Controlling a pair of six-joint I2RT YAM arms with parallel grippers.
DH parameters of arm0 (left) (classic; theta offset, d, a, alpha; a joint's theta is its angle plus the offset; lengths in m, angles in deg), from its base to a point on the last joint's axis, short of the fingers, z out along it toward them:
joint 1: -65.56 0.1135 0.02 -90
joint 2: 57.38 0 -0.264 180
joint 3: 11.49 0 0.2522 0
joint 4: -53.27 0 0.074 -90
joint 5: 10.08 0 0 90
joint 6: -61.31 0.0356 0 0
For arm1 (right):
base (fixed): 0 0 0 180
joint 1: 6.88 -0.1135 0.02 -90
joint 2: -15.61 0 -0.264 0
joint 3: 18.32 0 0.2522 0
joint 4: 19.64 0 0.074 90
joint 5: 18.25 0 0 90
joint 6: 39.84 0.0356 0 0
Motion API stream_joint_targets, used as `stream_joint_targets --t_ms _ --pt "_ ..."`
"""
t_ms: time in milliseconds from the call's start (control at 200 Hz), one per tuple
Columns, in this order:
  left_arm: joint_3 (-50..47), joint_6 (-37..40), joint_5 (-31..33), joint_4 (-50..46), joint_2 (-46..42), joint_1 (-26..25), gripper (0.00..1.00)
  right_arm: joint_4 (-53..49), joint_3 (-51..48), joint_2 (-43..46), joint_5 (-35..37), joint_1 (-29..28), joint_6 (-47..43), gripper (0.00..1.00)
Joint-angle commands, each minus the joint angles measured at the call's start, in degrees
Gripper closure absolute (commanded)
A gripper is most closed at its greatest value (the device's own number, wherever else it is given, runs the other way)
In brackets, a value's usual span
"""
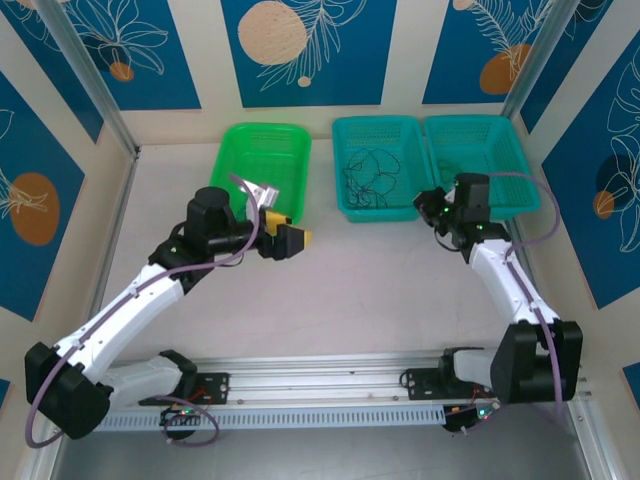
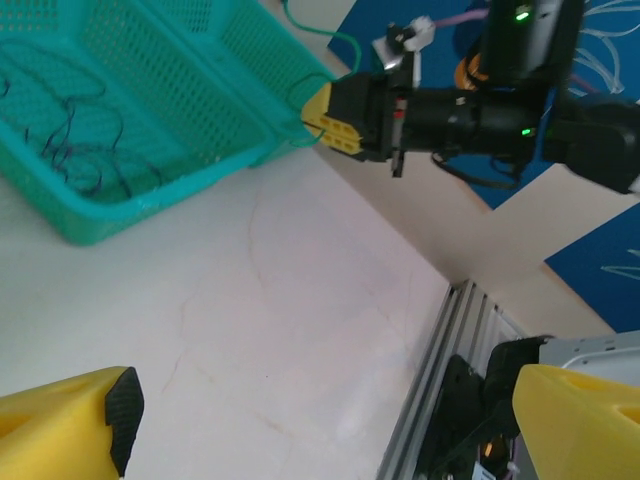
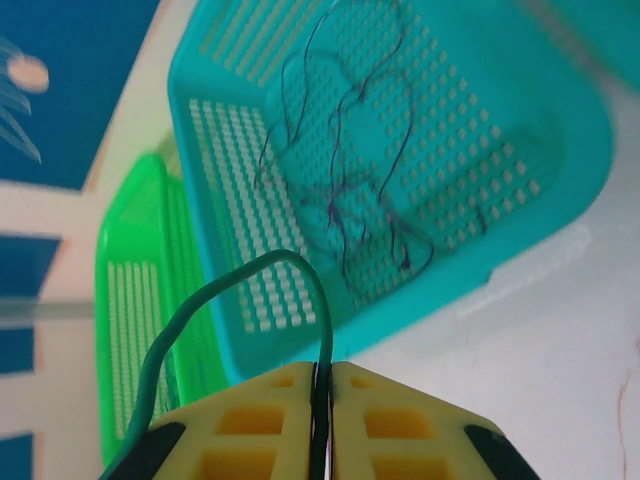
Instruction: Untangle the cables
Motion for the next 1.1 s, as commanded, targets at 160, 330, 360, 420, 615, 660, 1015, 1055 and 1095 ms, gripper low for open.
stream_joint_targets --t_ms 160,330,360,420,615,660,1015,1055,1095 --pt "7.26 1.86 -2.14 4.19 5.85 -0.29 0.06 3.38 14.41 -17.07 -4.90 10.72 0.95 1.00" --pt "8.11 5.32 3.57 -1.55 5.77 -0.35 0.06 -0.16 27.82 -30.39 -3.73 13.57 -1.69 0.94" --pt "7.83 5.99 4.49 -2.68 5.28 -0.34 0.06 -1.33 30.80 -32.58 -4.56 13.67 -3.24 0.79" --pt "6.74 7.00 7.21 -4.36 3.83 -0.35 0.06 -4.31 35.60 -35.40 -5.60 13.61 -5.50 0.44" --pt "1.28 9.17 20.61 -10.71 -2.89 -0.35 0.06 -2.61 28.11 -27.19 -2.39 11.81 -7.69 0.25" --pt "-1.01 8.87 24.41 -10.89 -4.90 -0.34 0.04 -1.73 24.23 -23.33 -1.92 11.28 -8.48 0.25" --pt "-15.22 10.89 56.36 -15.38 -19.69 1.52 0.00 3.38 -8.52 10.40 13.55 3.16 -21.49 0.28" --pt "-16.58 11.77 59.48 -15.01 -20.79 2.02 0.00 5.47 -12.05 12.97 16.89 1.95 -23.75 0.28" --pt "-17.96 12.93 62.37 -14.19 -21.60 2.61 0.00 8.51 -15.70 15.21 20.37 0.76 -26.39 0.29"
